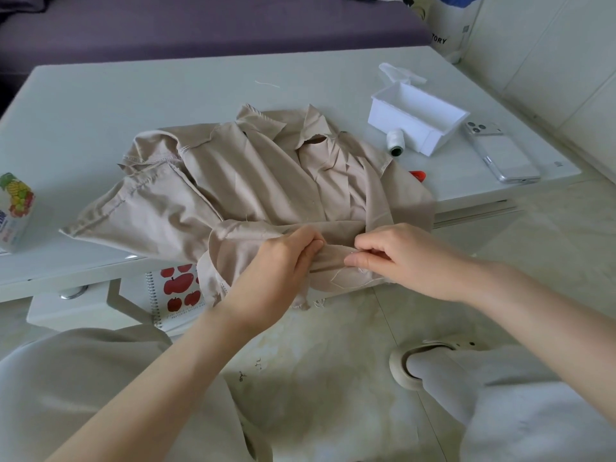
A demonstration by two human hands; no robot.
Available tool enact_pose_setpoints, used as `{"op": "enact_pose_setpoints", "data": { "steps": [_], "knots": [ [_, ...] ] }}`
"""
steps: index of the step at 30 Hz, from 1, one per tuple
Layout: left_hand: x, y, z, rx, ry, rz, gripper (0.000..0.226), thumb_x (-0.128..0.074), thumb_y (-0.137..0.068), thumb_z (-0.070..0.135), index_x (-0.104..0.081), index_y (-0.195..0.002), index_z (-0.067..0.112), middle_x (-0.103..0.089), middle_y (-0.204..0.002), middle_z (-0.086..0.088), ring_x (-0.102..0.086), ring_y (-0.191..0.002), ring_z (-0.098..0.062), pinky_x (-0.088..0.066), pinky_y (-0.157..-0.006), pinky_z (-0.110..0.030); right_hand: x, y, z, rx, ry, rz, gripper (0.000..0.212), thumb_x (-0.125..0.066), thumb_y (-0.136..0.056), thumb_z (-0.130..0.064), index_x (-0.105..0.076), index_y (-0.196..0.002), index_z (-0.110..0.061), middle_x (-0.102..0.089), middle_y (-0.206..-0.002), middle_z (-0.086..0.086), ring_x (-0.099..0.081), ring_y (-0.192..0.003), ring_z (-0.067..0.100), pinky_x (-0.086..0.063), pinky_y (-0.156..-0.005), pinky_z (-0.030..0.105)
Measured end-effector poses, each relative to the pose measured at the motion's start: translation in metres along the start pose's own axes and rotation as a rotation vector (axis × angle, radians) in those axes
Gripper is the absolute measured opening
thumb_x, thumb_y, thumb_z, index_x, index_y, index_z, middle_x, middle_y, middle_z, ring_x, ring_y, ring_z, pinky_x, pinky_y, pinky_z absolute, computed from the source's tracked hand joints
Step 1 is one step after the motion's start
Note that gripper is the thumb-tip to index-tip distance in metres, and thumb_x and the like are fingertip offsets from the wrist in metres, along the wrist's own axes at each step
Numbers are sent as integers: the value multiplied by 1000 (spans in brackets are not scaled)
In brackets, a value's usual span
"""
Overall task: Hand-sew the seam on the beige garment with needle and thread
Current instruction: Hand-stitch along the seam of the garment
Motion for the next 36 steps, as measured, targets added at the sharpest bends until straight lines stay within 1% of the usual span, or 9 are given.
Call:
{"op": "enact_pose_setpoints", "data": {
  "steps": [7, 12, 17, 22, 24, 27, 30, 33, 36],
  "knots": [
    [-9, 4, 0, 28, -111, -102, 25, -39, -101, 19, -48, -80, 8, -46, -68, 9, -46, -65, -12, -37, -61, -31, -2, -4, 4, -19, -16, -6, 41, -49, -91, -46, -39, -56, -28, -44, -53, -2, -42, -51, 14, -31, -52, 26],
    [-7, 5, -1, 44, -189, -110, 10, -45, -95, 10, -51, -87, 7, -50, -84, 4, -44, -72, -13, -44, -67, -40, -3, -3, 8, -32, -9, -19, 43, -49, -91, -46, -38, -55, -25, -42, -53, -3, -39, -50, 11, -30, -52, 25],
    [-4, 5, -9, 74, -331, -94, 14, -43, -88, -4, -52, -88, 6, -52, -91, -5, -48, -83, -23, -46, -70, -40, -3, -2, 9, -31, 8, 8, 44, -47, -91, -46, -42, -58, -17, -39, -57, -5, -38, -55, 11, -30, -55, 25],
    [11, 7, -16, 62, -533, -71, 15, -46, -79, 7, -60, -78, 0, -56, -77, -16, -54, -71, -35, -41, -63, -39, 5, -3, 30, -131, -20, 74, 45, -51, -93, -32, -40, -54, -14, -37, -65, -5, -38, -55, 9, -30, -58, 26],
    [16, 8, -17, 107, -567, -55, 6, -56, -75, -4, -58, -73, 2, -56, -74, -14, -54, -69, -35, -37, -61, -35, 8, -1, 42, -188, -12, 105, 45, -54, -93, -27, -39, -53, -12, -38, -67, -4, -37, -56, 9, -30, -60, 30],
    [15, 11, -29, 225, -544, -103, 10, -45, -85, 4, -52, -79, 7, -52, -85, -3, -48, -81, -24, -40, -71, -32, 12, -1, 53, -243, 27, 131, 45, -53, -94, -25, -38, -54, -10, -41, -72, -2, -40, -58, 12, -30, -61, 31],
    [22, 11, -30, 277, -490, -82, 31, -28, -89, 21, -54, -79, 7, -54, -84, -4, -52, -86, -26, -44, -74, -36, 16, -3, 60, -284, 64, 157, 45, -52, -94, -26, -41, -55, -7, -43, -72, -1, -45, -62, 18, -36, -63, 33],
    [27, 15, -26, 232, -735, -181, 57, 7, -75, 33, -48, -82, 15, -53, -95, -6, -42, -90, -28, -34, -79, -37, 16, -8, 65, -316, 63, 164, 46, -53, -94, -27, -40, -55, -7, -42, -69, 0, -45, -62, 21, -34, -61, 34],
    [31, 17, -39, 293, -739, -221, 50, -2, -81, 33, -49, -83, 16, -51, -95, -2, -43, -96, -28, -30, -79, -35, 17, -11, 70, -348, 32, 189, 48, -55, -93, -28, -35, -53, -10, -40, -68, -1, -42, -58, 19, -28, -58, 32]
  ]
}}
Point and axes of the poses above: each hand's wrist, its own y-axis away from the middle knuckle, its own x-axis out of the back of the hand, z = x × y, the point moved 10 cm from there along -y, towards the middle knuckle
